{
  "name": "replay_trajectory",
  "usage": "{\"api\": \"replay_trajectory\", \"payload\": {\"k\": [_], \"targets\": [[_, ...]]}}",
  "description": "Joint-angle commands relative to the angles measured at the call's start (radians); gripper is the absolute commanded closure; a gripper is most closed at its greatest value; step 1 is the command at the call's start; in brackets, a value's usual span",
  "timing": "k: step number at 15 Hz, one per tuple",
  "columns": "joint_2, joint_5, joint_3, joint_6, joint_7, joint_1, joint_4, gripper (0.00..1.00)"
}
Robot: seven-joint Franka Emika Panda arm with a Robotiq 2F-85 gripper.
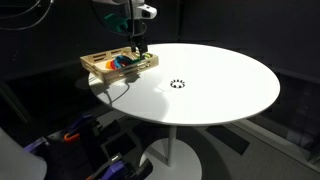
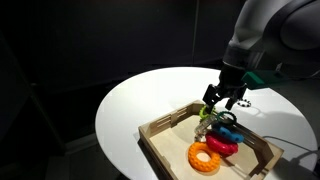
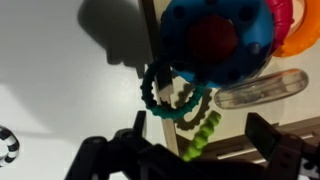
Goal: Put the green circular object on the wooden tray
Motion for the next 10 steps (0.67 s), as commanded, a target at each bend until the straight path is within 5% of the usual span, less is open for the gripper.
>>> {"api": "replay_trajectory", "payload": {"k": [1, 10], "targets": [[-0.003, -0.051, -0.003, 0.011, 0.054, 0.001, -0.002, 0.00], [-0.027, -0.115, -0.055, -0.057, 0.116, -0.041, 0.001, 0.00]]}}
